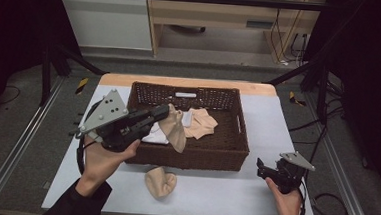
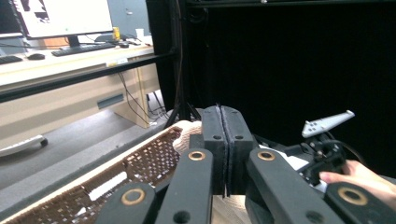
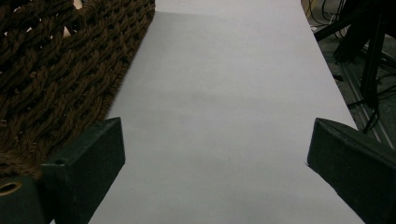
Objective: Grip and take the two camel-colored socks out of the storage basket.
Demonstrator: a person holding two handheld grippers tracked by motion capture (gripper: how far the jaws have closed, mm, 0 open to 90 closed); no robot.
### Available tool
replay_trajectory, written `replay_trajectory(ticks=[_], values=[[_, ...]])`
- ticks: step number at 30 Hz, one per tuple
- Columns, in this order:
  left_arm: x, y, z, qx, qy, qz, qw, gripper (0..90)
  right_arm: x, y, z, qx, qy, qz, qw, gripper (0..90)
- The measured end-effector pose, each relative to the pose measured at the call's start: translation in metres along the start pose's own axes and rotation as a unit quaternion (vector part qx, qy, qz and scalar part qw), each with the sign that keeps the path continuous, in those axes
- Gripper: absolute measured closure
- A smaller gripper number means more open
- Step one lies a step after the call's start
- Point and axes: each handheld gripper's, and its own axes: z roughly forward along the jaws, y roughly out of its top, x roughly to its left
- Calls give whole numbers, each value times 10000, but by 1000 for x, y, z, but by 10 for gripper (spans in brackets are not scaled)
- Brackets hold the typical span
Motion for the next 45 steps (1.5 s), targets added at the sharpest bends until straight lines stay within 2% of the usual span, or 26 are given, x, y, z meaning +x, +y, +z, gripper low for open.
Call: replay_trajectory(ticks=[6,12,20,22,23,24,28,31,36,38,41,42,43,45], values=[[-12,-11,-2,52,-183,50,9998,886,0,0,0,2,-2,-24,10000,44],[-23,-26,3,207,-357,55,9991,886,0,0,-1,4,2,-1,10000,44],[-25,-61,16,571,-505,-194,9969,885,-1,0,0,-2,-10,-26,10000,45],[-25,-73,19,699,-567,-266,9956,885,-1,0,0,-3,-11,-26,10000,45],[-26,-85,23,805,-593,-329,9944,885,-1,0,0,-5,-10,-25,10000,45],[-26,-85,23,805,-593,-329,9944,885,-1,0,0,-5,-10,-25,10000,45],[-25,-106,29,1083,-570,-417,9916,885,0,0,-1,-4,-5,-27,10000,45],[-22,-121,30,1275,-495,-466,9895,884,0,0,-1,1,1,-23,10000,44],[-14,-146,29,1645,-323,-523,9845,883,0,-1,-1,6,-1,-9,10000,44],[-11,-155,27,1758,-202,-480,9830,883,0,-1,-1,2,-5,-9,10000,44],[-4,-173,24,1949,-56,-572,9791,882,0,-1,-1,8,3,-9,10000,44],[-4,-173,24,1949,-56,-572,9791,881,0,-1,-1,8,3,-9,10000,44],[-1,-180,23,2036,21,-623,9771,880,0,-1,-1,13,6,-7,10000,44],[0,-184,23,2070,42,-645,9762,879,0,-1,-1,32,1,-1,10000,44]])
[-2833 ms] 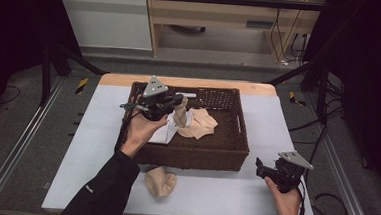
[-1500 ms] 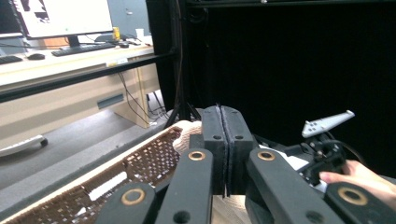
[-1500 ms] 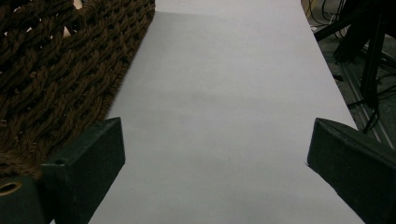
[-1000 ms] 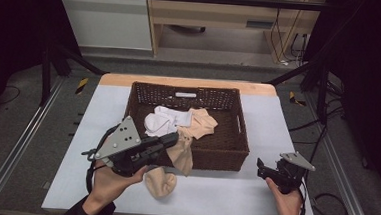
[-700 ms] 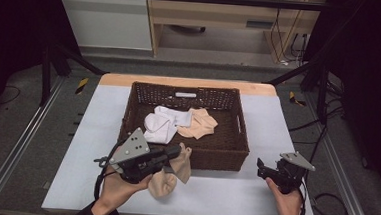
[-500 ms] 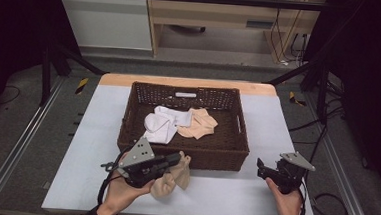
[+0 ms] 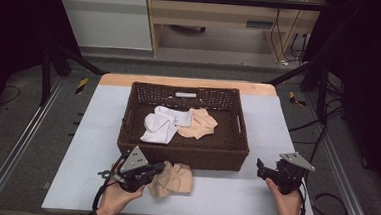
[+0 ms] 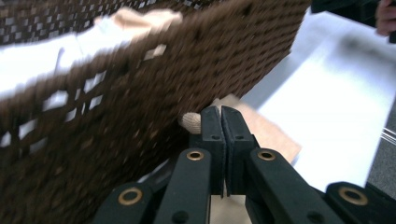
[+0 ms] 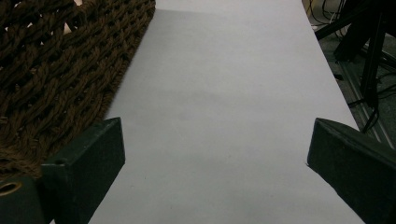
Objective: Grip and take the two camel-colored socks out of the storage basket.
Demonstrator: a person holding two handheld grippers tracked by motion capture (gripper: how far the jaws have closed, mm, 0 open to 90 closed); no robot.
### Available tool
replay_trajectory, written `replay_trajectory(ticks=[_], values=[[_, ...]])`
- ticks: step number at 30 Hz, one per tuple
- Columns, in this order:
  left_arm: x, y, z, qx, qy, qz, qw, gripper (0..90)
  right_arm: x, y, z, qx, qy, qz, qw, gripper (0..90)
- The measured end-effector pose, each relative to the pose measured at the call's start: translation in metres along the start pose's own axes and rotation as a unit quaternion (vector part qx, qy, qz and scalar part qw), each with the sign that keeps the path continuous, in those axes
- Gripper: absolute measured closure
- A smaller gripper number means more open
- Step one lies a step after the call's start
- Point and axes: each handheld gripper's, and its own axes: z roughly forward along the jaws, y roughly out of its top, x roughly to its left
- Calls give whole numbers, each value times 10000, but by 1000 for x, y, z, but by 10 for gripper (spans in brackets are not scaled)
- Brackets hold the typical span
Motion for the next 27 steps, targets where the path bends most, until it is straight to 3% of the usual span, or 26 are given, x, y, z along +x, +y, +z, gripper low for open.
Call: replay_trajectory(ticks=[9,18,22,27], values=[[5,-16,10,219,147,-123,9996,835,1,-1,2,59,17,-81,9999,45],[15,-23,-5,-93,387,-265,9989,481,1,0,1,58,25,-57,10000,44],[25,-31,-15,-179,549,-393,9976,386,0,0,1,48,13,-57,10000,44],[36,-41,-21,-144,742,-502,9959,349,0,0,1,42,11,-53,10000,44]])
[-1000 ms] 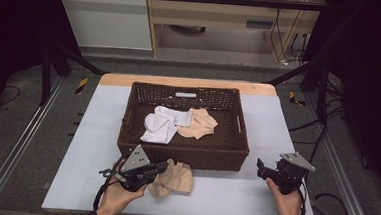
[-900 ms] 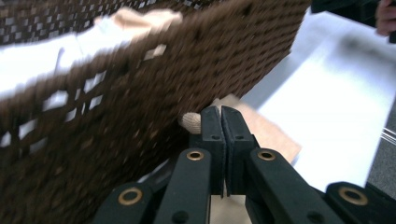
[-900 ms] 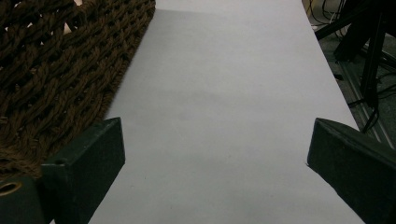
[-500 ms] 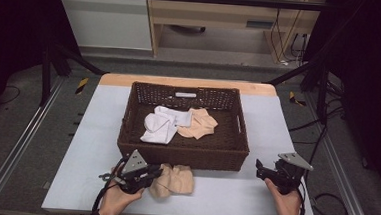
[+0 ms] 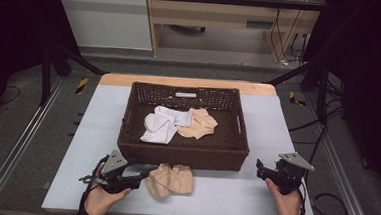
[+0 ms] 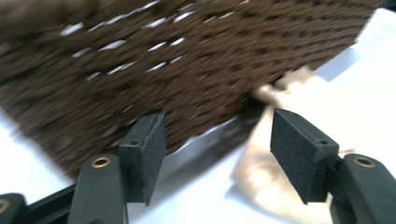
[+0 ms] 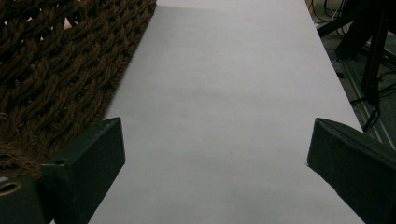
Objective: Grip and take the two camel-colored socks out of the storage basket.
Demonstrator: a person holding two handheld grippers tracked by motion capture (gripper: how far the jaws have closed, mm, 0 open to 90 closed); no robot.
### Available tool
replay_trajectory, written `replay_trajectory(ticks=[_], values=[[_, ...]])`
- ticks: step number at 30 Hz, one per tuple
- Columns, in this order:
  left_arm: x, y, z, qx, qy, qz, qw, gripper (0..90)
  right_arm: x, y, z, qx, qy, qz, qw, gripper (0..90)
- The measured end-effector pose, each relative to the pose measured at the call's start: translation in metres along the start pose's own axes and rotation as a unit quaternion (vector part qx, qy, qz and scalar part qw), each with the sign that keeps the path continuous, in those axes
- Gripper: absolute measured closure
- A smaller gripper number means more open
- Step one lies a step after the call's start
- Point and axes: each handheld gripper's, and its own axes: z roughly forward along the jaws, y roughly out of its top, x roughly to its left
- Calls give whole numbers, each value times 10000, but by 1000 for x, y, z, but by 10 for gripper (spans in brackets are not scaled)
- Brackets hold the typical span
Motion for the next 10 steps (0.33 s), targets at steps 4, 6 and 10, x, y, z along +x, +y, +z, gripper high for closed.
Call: replay_trajectory(ticks=[4,6,10], values=[[14,-9,-6,73,199,-120,9997,328,0,0,0,8,5,6,10000,44],[19,-13,-9,93,324,-134,9993,321,0,0,0,9,6,20,10000,43],[26,-18,-11,221,516,-143,9983,305,0,0,-1,12,25,32,10000,42]])
